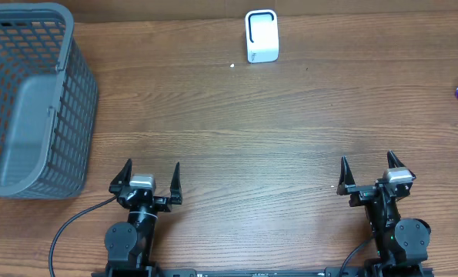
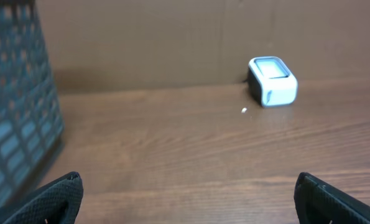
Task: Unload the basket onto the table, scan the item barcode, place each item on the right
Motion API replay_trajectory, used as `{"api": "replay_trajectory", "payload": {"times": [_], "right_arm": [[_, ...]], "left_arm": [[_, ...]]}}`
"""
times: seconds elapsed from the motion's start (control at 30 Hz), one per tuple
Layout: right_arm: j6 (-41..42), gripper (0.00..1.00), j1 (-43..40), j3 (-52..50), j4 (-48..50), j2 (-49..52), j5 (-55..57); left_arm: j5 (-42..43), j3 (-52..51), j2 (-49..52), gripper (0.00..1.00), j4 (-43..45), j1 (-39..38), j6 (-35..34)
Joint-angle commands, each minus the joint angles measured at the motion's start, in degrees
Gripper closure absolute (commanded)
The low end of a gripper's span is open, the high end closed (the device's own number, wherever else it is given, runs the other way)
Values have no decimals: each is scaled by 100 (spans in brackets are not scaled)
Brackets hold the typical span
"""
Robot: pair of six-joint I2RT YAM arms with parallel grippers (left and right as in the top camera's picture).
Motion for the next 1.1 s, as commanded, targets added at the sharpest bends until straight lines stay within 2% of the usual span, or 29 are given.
{"api": "replay_trajectory", "payload": {"times": [0.0, 0.4, 1.07], "right_arm": [[-20, 0, -15, -61, 37, -68, 55], [-20, 0, -15, -61, 37, -68, 55], [-20, 0, -15, -61, 37, -68, 55]], "left_arm": [[-323, -26, -59, 0, -17, 57, -343], [-481, -26, -59, 0, -20, 57, -358], [-573, -26, -57, 0, -22, 57, 31]]}}
